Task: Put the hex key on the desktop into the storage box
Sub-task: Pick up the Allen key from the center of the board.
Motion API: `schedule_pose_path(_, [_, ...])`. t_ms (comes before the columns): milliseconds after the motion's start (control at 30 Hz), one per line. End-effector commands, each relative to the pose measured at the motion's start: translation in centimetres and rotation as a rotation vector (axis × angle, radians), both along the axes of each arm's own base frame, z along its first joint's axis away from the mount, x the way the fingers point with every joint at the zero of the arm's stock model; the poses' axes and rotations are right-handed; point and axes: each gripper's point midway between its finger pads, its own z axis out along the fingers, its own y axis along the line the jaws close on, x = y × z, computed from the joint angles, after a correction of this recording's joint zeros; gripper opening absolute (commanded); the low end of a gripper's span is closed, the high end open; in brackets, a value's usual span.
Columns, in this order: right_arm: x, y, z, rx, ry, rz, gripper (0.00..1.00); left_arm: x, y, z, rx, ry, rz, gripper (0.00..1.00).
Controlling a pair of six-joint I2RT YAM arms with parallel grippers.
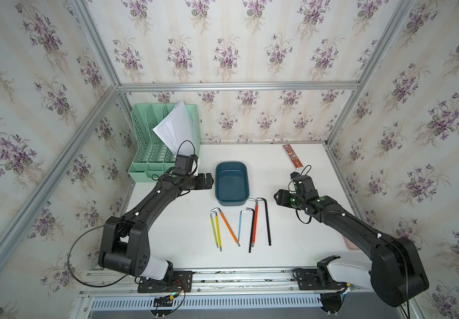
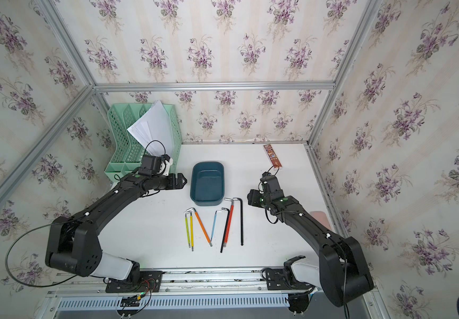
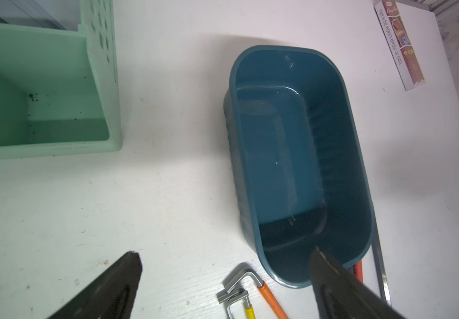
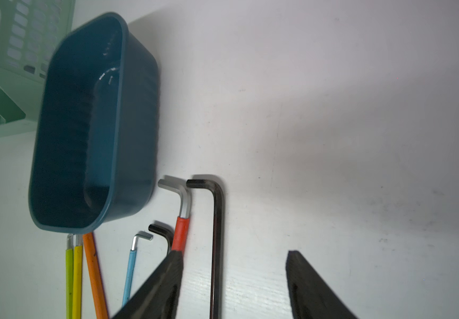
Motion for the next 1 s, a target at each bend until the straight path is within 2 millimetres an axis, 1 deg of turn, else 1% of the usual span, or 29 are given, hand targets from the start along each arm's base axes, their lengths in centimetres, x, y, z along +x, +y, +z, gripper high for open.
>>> schedule_pose_path(0, [-1.0, 0.5, -1.4, -0.033, 0.072, 0.001, 0.61, 0.5, -0.4, -0.5, 0.003, 0.033, -0.026, 0.99])
schedule_pose_path(67, [-1.5, 0.9, -2.0, -0.058, 0.102, 0.017, 0.59, 0.7, -0.5, -1.0, 0.005, 0.053, -0.029, 0.99])
schedule_pose_path(167, [-1.9, 1.5, -2.8, -0.093, 0.136, 0.042, 0.54, 1.2, -1.2, -1.7, -0.007, 0.048, -0.067, 0.99])
schedule_pose_path(233, [-2.1, 1.7, -3.1, -0.107, 0.153, 0.046, 0.54, 1.4, -1.5, -2.1, -0.016, 0.054, -0.081, 0.99])
schedule_pose_path(267, [-2.2, 1.7, -3.2, -0.111, 0.167, 0.048, 0.52, 1.5, -1.5, -2.4, -0.016, 0.06, -0.079, 0.99])
schedule_pose_path(333, [-2.5, 1.6, -3.4, -0.131, 0.186, 0.048, 0.51, 1.5, -2.3, -2.5, -0.042, 0.068, -0.104, 0.99])
schedule_pose_path(433, [-3.2, 1.5, -3.7, -0.17, 0.209, 0.051, 0.5, 1.9, -2.2, -3.6, -0.024, 0.064, -0.107, 0.99])
schedule_pose_path(500, [-3.3, 1.1, -3.8, -0.195, 0.222, 0.032, 0.5, 2.0, -2.4, -4.1, -0.018, 0.064, -0.123, 0.99])
schedule_pose_path(533, [-4.0, 1.9, -3.9, -0.213, 0.224, 0.064, 0.51, 2.0, -2.5, -4.2, -0.02, 0.062, -0.13, 0.99])
schedule_pose_path(667, [-4.1, 1.7, -4.4, -0.239, 0.232, 0.038, 0.51, 1.9, -2.5, -4.3, -0.021, 0.041, -0.135, 0.99])
schedule_pose_path(833, [-4.1, 2.9, -5.3, -0.246, 0.246, 0.048, 0.52, 2.0, -2.3, -4.1, -0.016, 0.001, -0.12, 0.99])
schedule_pose_path(967, [-3.9, 3.2, -6.2, -0.275, 0.266, 0.025, 0.54, 1.9, -2.2, -3.9, -0.01, 0.001, -0.129, 0.99])
